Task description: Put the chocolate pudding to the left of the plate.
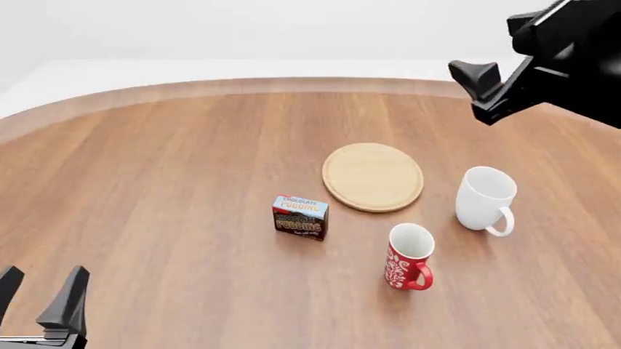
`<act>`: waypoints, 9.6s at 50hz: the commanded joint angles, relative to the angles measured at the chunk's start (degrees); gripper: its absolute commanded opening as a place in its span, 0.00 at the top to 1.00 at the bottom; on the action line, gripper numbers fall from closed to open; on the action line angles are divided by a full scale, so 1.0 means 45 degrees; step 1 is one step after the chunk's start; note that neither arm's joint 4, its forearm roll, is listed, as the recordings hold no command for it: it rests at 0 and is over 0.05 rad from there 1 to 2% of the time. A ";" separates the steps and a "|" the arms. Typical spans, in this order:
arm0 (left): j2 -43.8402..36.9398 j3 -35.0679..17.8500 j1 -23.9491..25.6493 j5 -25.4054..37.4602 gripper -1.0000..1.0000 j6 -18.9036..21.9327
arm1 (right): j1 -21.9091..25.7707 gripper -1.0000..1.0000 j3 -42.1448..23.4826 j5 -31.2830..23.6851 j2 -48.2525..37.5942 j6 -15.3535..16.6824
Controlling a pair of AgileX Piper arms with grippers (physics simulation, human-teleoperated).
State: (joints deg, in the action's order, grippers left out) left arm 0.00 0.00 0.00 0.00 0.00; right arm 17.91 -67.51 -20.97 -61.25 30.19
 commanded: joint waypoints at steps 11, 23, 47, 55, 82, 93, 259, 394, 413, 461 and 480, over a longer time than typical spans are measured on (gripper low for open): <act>0.0000 0.0000 0.0000 0.0000 0.00 0.0000 | 0.0409 0.00 -0.2156 -0.0812 -0.3586 0.1173; 0.0000 0.0000 0.0000 0.0000 0.00 0.0000 | 0.1119 0.00 -0.2566 -0.1126 -0.5207 0.0945; 0.0000 0.0000 0.0000 0.0000 0.00 0.0000 | 0.1792 0.00 -0.2748 -0.0481 -0.7061 0.0519; 0.0000 0.0000 0.0000 0.0000 0.00 0.0000 | 0.1943 0.00 -0.1849 0.0012 -0.7210 0.0320; 0.0000 0.0000 0.0000 0.0000 0.00 0.0000 | 0.2710 0.00 -0.1343 0.0458 -0.8060 0.0041; 0.0000 0.0000 0.0000 0.0000 0.00 0.0000 | 0.2948 0.00 -0.1384 0.0666 -0.8429 -0.0131; 0.0000 0.0000 0.0000 0.0000 0.00 0.0000 | 0.3806 1.00 0.0441 0.3983 -1.1595 -0.2027; 0.0000 0.0000 0.0000 0.0000 0.00 0.0000 | 0.2090 1.00 -1.1309 -0.3135 -1.5888 -0.0368; 0.0000 0.0000 0.0000 0.0000 0.00 0.0000 | 0.2290 1.00 -1.1828 -0.3592 -1.6391 -0.0405; 0.0000 0.0000 0.0000 0.0000 0.00 0.0000 | 0.2439 1.00 -1.3386 -0.5402 -1.7595 -0.0175; 0.0000 0.0000 0.0000 0.0000 0.00 0.0000 | 0.2504 1.00 -1.3364 -0.5463 -1.7594 -0.0192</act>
State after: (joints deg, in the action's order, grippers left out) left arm 0.00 0.00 0.00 0.00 0.00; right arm 29.04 -127.57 -45.44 -140.54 30.16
